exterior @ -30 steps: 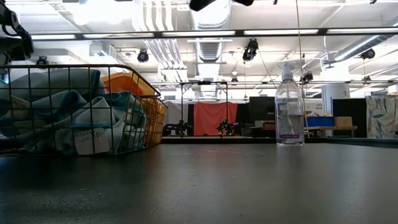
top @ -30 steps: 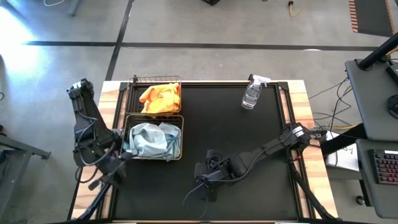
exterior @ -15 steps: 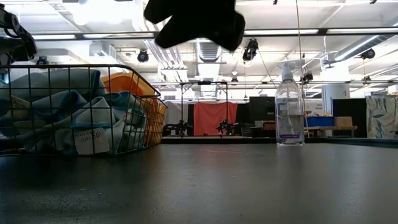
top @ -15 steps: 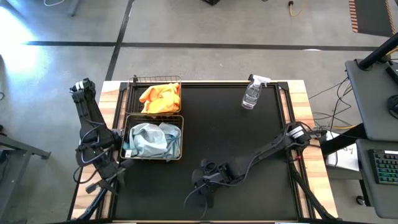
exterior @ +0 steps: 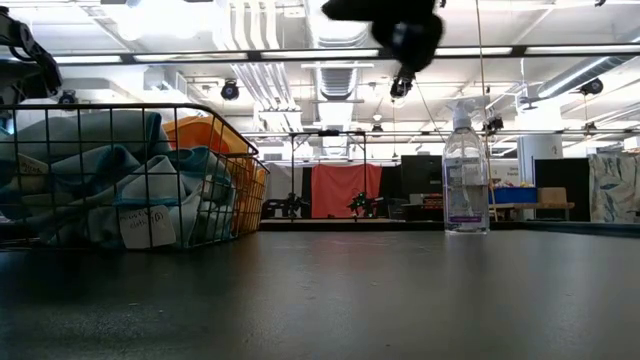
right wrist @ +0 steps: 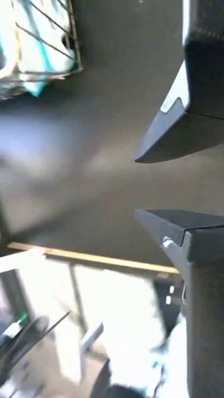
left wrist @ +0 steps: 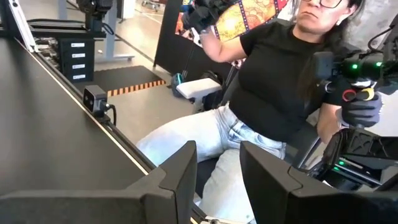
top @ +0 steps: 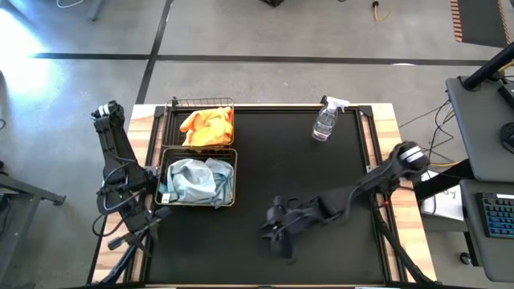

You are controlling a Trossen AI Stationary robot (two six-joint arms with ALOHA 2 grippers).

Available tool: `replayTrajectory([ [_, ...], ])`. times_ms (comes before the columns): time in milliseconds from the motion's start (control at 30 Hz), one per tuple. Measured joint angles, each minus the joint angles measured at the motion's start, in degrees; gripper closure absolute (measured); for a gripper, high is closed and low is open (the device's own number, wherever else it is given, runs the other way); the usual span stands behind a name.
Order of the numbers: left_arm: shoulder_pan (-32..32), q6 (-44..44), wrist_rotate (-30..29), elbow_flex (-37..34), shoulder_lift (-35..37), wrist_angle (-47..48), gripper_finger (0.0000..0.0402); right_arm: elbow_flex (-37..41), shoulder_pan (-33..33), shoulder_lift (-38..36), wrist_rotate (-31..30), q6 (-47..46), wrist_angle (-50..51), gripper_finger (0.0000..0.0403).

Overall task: Sort microfiber towel by color & place in baskets
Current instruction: Return to Home Position

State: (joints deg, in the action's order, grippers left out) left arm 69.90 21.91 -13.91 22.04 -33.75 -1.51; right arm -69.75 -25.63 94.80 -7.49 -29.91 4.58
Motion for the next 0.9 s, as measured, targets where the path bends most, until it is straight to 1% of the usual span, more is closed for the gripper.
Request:
replayTrajectory([
  [233, 0.07, -0.05, 0.0, 0.0, 0.11, -0.01, 0.0294, 18.42, 0.0, -13.75, -0.08, 0.59, -17.22, 0.028],
  [333, 0.05, -0.55, 0.0, 0.0, 0.13, -0.01, 0.0294, 25.31, 0.0, -19.16, -0.22, 0.68, -22.61, 0.028],
  [467, 0.05, -1.95, -0.02, 0.0, 0.28, -0.02, 0.0294, 32.87, 0.0, -25.35, -2.36, 0.79, -27.03, 0.028],
  [633, 0.05, -2.19, 0.0, 0.0, 0.94, 0.08, 0.0294, 40.55, 0.0, -31.71, -6.09, 1.27, -29.89, 0.028],
  [900, 0.16, -2.19, -0.01, 0.0, 2.31, 1.36, 0.0294, 50.03, 0.0, -41.8, -6.14, 1.42, -35.99, 0.028],
])
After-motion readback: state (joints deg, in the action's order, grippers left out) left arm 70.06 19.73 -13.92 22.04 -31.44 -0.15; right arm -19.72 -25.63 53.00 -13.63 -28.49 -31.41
